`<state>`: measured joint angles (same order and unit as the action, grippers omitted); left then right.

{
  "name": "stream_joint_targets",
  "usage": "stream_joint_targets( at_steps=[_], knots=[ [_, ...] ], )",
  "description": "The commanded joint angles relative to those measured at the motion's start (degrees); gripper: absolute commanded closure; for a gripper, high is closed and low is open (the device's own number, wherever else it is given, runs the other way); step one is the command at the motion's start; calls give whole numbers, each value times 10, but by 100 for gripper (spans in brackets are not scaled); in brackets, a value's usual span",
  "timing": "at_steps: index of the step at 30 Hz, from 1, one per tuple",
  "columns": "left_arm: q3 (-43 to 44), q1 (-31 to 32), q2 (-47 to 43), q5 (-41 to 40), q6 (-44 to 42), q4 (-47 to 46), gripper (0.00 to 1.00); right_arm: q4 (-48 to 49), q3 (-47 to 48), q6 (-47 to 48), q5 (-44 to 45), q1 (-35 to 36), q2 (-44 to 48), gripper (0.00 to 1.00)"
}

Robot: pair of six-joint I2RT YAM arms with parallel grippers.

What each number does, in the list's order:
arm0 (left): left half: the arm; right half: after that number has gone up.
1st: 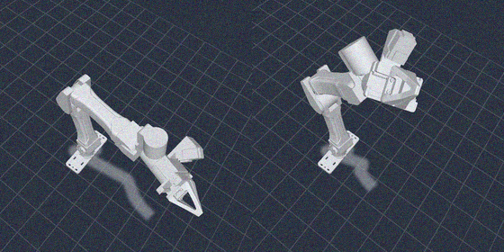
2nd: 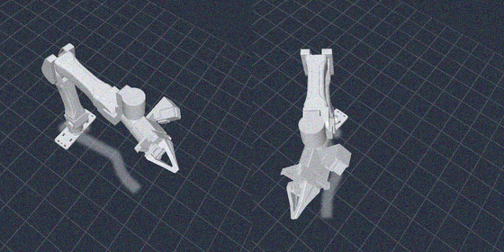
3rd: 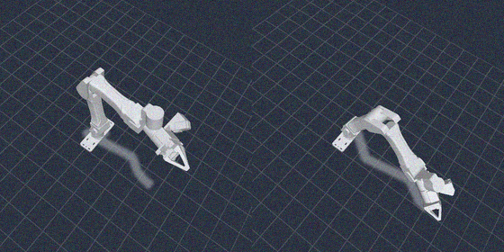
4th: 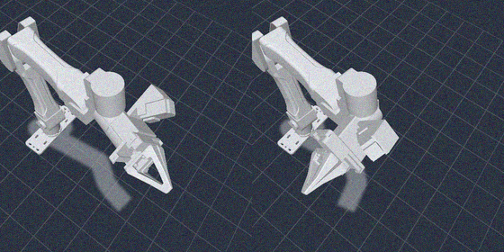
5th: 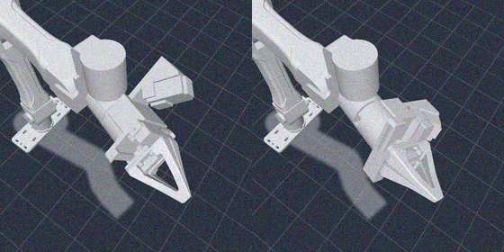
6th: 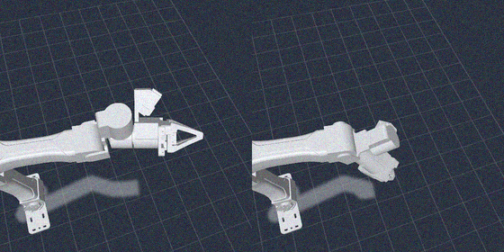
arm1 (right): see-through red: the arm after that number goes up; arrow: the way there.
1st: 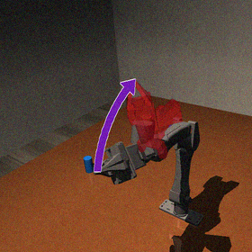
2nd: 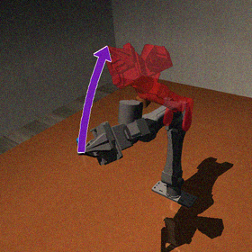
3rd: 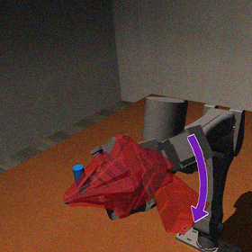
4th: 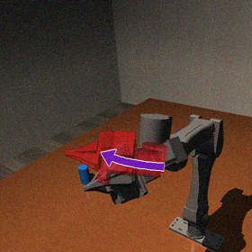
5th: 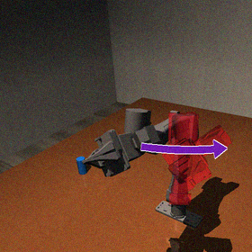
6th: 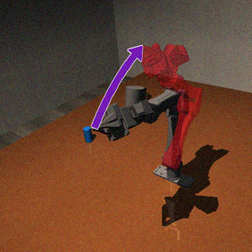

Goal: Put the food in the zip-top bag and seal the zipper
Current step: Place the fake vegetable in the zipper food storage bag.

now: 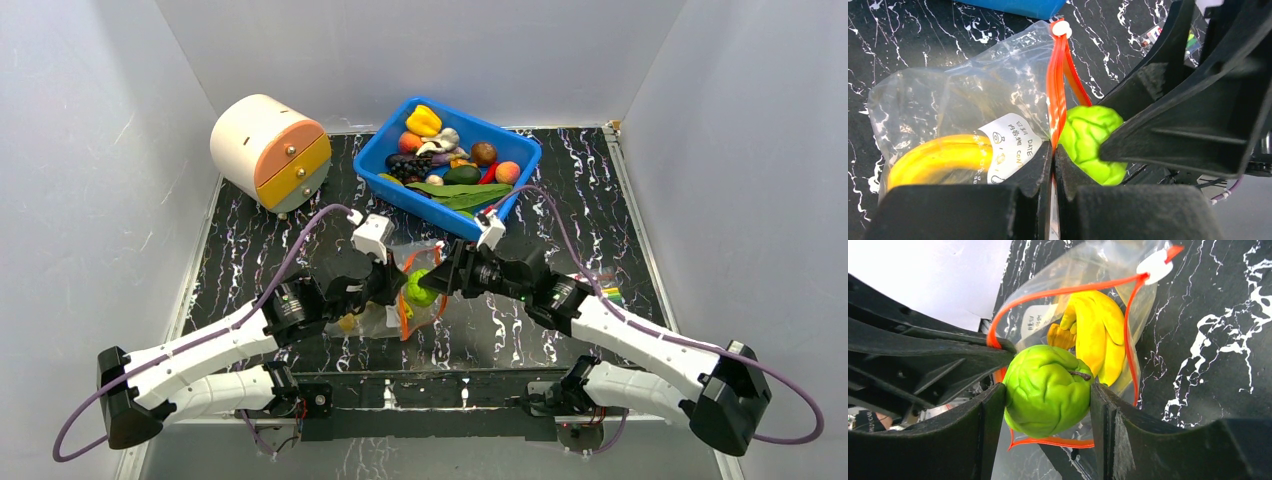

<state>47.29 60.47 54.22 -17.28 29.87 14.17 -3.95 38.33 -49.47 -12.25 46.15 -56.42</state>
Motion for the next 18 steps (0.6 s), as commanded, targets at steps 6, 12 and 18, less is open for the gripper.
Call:
stream_joint_targets(
  at_steps=[6, 12, 18],
  knots=[
    [25, -2, -22, 20, 16, -31, 100, 75, 13, -38, 90, 59, -39, 72],
    [14, -2, -47, 38, 38, -52, 100, 117, 12, -70, 145, 73, -59, 71],
    [6, -2, -55, 46, 50, -63, 100, 122, 22, -86, 233, 93, -79, 67]
  ],
)
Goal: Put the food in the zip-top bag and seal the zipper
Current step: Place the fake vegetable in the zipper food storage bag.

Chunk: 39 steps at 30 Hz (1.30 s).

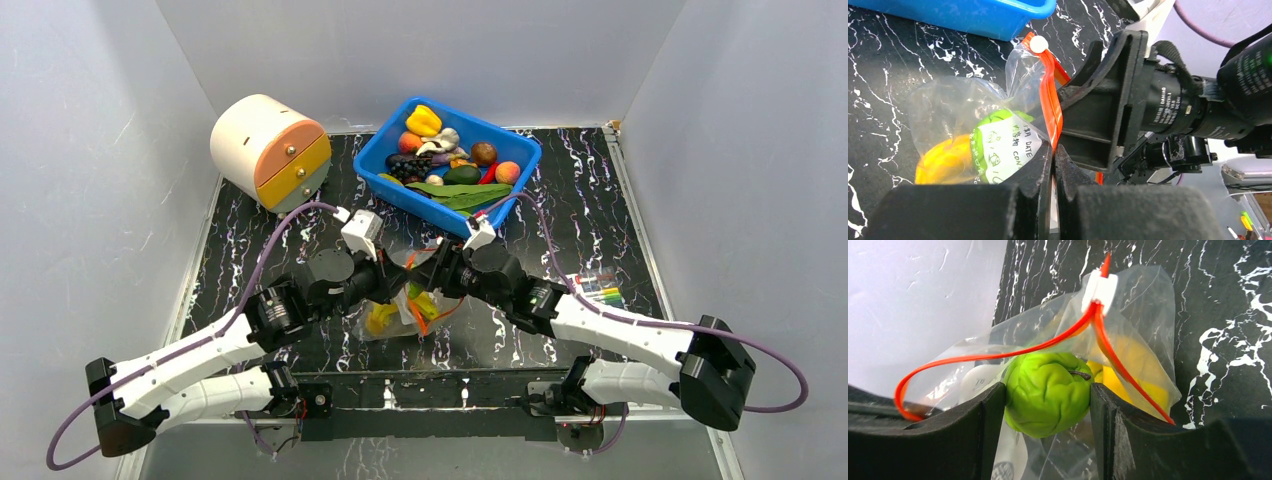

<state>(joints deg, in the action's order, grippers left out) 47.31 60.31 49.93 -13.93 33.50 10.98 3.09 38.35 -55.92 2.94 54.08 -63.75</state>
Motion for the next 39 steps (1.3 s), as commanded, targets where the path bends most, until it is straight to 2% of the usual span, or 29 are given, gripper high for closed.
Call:
stream_joint_targets(
  at_steps=[1, 3, 9, 17, 27, 39],
  knots=[
    [6, 0, -12, 13, 13, -32, 100, 58, 22, -24, 90, 16, -11, 67],
    [8, 0, -11, 14, 12, -33, 100, 66, 23, -27, 94, 19, -23, 63],
    [7, 0, -11, 4, 4, -22, 100, 21, 62, 7, 70, 20, -42, 35],
    [5, 0, -11, -9, -13, -6, 100, -63, 90, 59, 84, 20, -6, 23],
    [16, 0, 8, -42, -64, 25, 100, -118, 121, 117, 83, 20, 40, 26],
    [13, 0, -21, -114, -119, 29, 100, -178, 174, 212, 171, 20, 68, 29]
  ],
)
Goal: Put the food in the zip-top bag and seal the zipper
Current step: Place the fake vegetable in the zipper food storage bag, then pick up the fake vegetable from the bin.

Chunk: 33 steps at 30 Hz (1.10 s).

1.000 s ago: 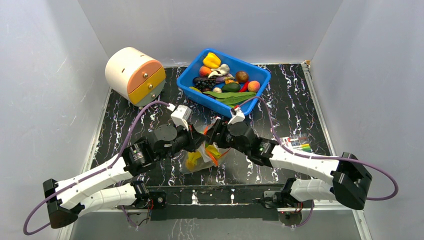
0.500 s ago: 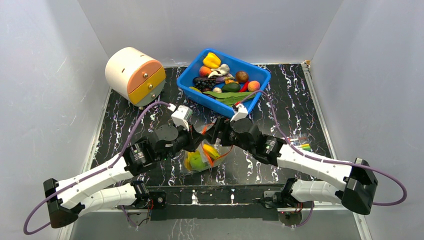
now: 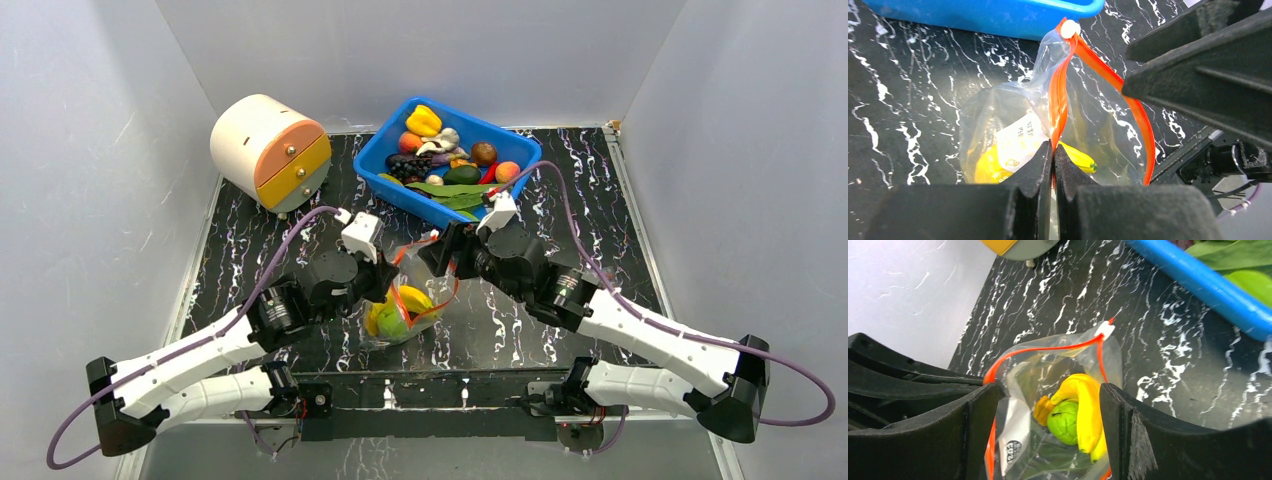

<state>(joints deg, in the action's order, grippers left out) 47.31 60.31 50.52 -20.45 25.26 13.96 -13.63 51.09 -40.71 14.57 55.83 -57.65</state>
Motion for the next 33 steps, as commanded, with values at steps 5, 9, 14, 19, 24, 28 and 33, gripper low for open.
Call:
stream_joint_targets(
  at_steps=[5, 9, 14, 19, 24, 28, 33],
  knots=[
    [37, 0, -31, -85, -60, 29, 100, -34, 83, 153, 88, -11, -15, 29],
    [46, 0, -38, -103, -89, 32, 100, -68, 133, 194, 90, -43, -58, 29],
    [46, 0, -46, -142, -135, 17, 100, -55, 157, 220, 58, -118, -94, 31],
    [66, -1, -22, -167, -198, -5, 100, -40, 172, 226, -26, -208, -130, 33],
    [69, -1, 14, -166, -257, -66, 100, -36, 188, 236, -39, -232, -158, 33],
    [46, -2, 35, -170, -274, -98, 100, -30, 196, 232, -82, -257, -175, 33],
    [28, -2, 21, -117, -204, -48, 100, -44, 215, 258, -113, -284, -215, 34]
  ],
)
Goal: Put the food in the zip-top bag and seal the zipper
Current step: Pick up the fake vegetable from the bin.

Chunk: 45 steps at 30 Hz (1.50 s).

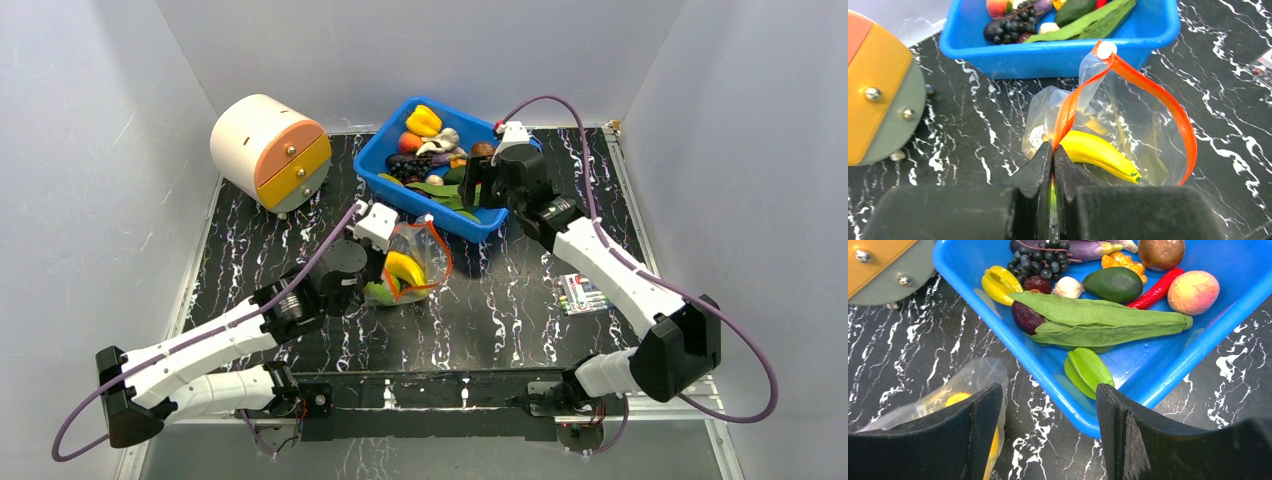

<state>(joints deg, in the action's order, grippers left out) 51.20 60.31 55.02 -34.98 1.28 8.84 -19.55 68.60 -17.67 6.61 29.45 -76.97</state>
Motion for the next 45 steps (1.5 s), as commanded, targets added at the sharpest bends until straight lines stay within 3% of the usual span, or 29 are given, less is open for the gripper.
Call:
stream_joint_targets(
  at_steps=[1, 10, 18, 27, 38, 45],
  knots=[
    [-17, -3, -32, 41, 53, 12, 100, 15, 41, 33, -33, -24, -29, 34],
    [-62, -3, -74, 194, 139, 55, 100, -12, 98, 114, -47, -55, -126, 47],
    [-64, -3, -81, 213, 150, 61, 100, -23, 155, 216, -71, -61, -210, 50],
    [-64, -3, -90, 213, 156, 68, 100, -34, 222, 341, -80, -61, -310, 47],
    [-63, -3, -85, 212, 163, 71, 100, -122, 365, 380, -38, -63, -455, 37],
    [-68, -2, -94, 199, 165, 79, 100, -141, 380, 408, -5, -67, -503, 30]
  ],
)
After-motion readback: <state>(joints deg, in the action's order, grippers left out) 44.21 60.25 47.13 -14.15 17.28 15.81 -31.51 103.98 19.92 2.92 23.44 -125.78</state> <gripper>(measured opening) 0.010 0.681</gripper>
